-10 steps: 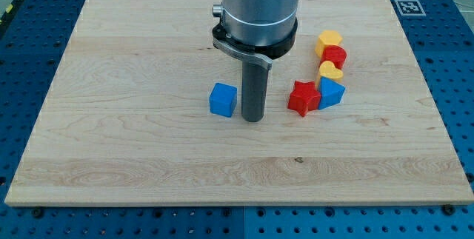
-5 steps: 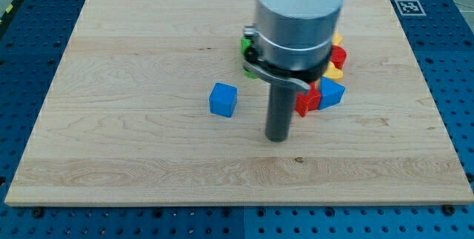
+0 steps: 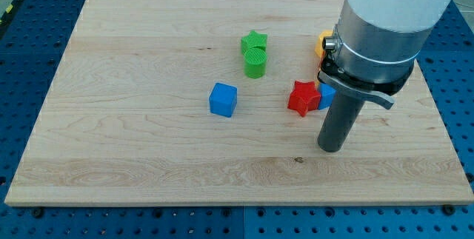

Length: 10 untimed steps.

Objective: Move red star into the blue cube

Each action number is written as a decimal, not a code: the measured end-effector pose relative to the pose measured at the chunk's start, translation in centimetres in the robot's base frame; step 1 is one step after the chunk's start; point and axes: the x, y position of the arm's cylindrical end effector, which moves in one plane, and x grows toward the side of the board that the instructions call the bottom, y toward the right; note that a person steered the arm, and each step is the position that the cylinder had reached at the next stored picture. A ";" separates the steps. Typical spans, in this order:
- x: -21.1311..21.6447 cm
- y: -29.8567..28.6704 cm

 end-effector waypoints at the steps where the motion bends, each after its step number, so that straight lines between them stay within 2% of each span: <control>1: 0.0 1.9; 3: -1.0 1.7; 4: -4.4 -0.5; 5: -5.8 -1.1; 7: -6.8 -0.9; 8: -9.6 0.4; 10: -10.5 0.8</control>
